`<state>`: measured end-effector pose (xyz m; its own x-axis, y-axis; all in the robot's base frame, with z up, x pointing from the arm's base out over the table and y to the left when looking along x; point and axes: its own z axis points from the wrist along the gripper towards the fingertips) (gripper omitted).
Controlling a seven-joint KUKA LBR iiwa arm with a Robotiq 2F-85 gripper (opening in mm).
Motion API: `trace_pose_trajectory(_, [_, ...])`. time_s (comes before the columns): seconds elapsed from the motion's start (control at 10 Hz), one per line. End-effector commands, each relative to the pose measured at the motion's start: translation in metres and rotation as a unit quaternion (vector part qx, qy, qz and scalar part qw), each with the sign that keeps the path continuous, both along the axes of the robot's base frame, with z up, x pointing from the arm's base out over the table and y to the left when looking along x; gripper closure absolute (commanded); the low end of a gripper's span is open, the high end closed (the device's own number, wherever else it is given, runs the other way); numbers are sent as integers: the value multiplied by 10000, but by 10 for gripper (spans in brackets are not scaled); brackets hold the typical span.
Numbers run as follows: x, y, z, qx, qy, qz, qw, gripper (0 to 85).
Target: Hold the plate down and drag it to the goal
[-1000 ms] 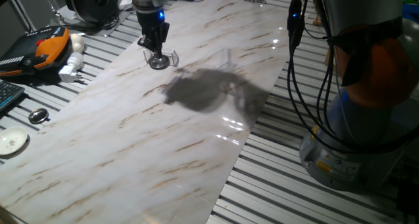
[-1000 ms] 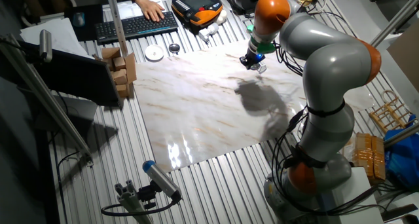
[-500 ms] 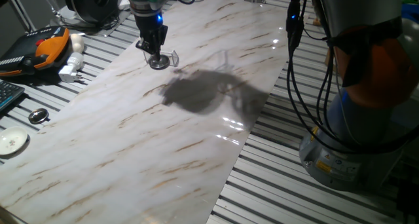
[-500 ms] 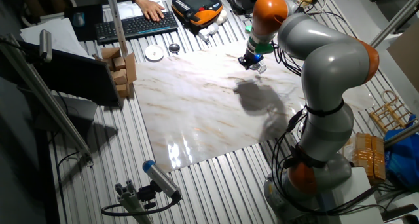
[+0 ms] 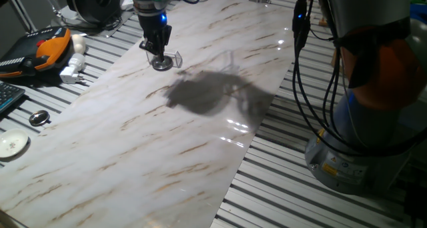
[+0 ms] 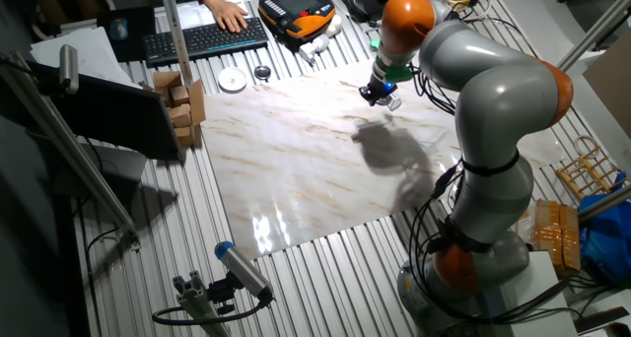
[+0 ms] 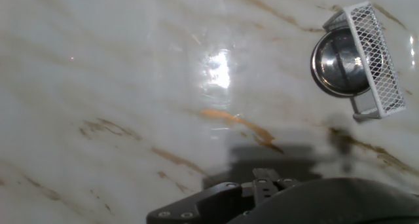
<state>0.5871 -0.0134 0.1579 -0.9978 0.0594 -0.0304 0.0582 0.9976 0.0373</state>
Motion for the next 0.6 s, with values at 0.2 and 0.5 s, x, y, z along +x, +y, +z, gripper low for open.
trace_pose_trajectory(0.2, [-2,0,1,-362,-70,-166,9992,850])
trace_pose_trajectory(0.5, [-2,0,1,-351,-100,-51,9993,850])
